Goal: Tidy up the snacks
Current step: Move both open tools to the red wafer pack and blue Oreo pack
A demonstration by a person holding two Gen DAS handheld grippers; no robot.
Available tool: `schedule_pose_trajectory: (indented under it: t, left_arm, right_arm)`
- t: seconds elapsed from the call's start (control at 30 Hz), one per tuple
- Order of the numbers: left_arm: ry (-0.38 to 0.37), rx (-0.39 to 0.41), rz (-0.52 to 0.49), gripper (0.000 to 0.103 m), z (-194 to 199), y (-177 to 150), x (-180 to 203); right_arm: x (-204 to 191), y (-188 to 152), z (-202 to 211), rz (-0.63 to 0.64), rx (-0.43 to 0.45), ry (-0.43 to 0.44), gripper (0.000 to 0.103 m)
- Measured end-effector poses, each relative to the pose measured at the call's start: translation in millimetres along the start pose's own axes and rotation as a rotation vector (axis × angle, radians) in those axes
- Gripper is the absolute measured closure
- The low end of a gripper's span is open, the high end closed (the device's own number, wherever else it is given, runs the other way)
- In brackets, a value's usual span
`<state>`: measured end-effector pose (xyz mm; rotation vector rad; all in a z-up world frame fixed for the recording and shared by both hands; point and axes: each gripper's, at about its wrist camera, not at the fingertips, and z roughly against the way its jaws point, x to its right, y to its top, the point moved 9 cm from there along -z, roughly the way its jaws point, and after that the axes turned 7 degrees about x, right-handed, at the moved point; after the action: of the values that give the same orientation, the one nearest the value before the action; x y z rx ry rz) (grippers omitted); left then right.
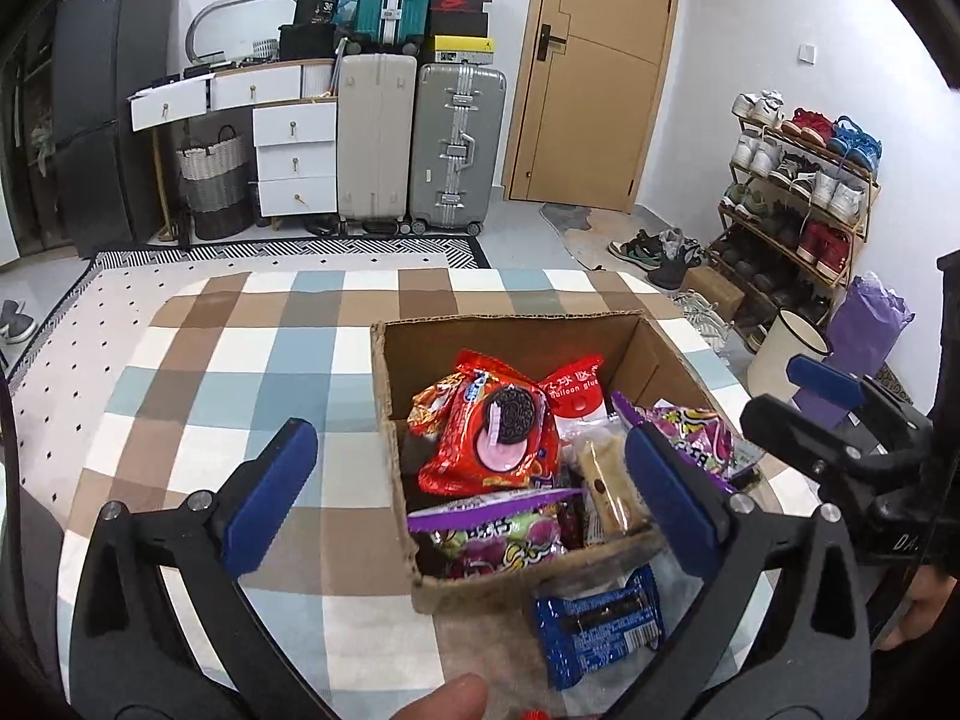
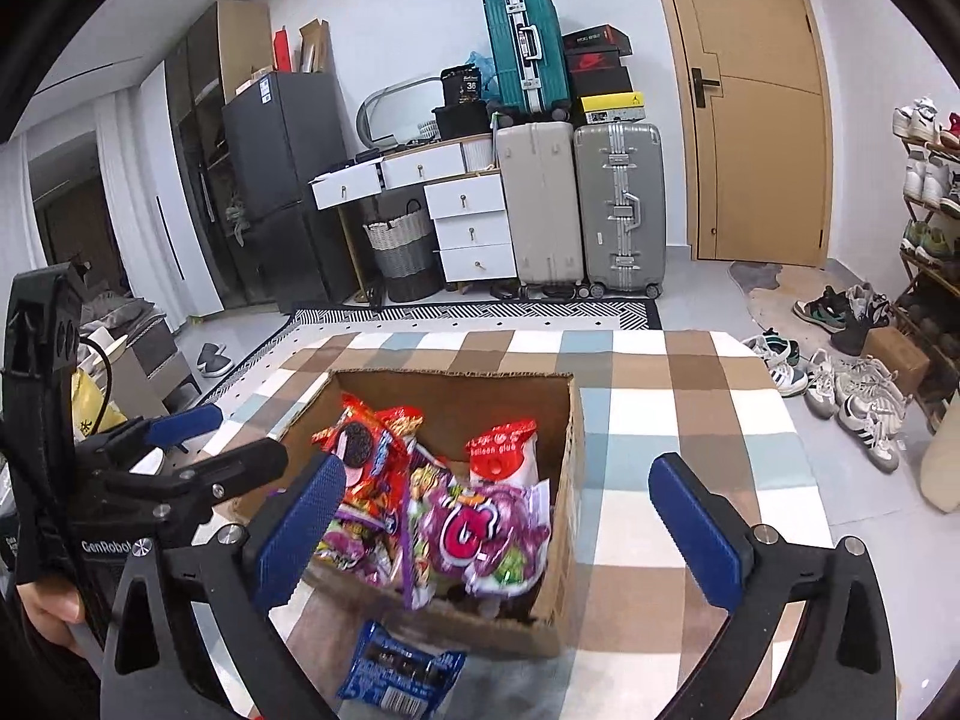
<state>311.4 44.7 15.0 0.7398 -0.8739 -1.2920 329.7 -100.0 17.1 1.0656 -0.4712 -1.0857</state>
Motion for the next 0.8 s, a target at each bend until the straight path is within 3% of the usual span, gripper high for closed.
schedule_pose_trajectory:
  t: [0.47,0.8]
  left_arm:
    - [0.01,0.007,-0.012,0.001,61,-28,5]
    - [0.014,-0.051,-0.027,0.001,82,-70,3]
  right_arm:
    - [-14,-37,45,0.022,-0.047,0.013,0.0]
    - [-23,-65,65,0.031,-0.077,0.021,0.0]
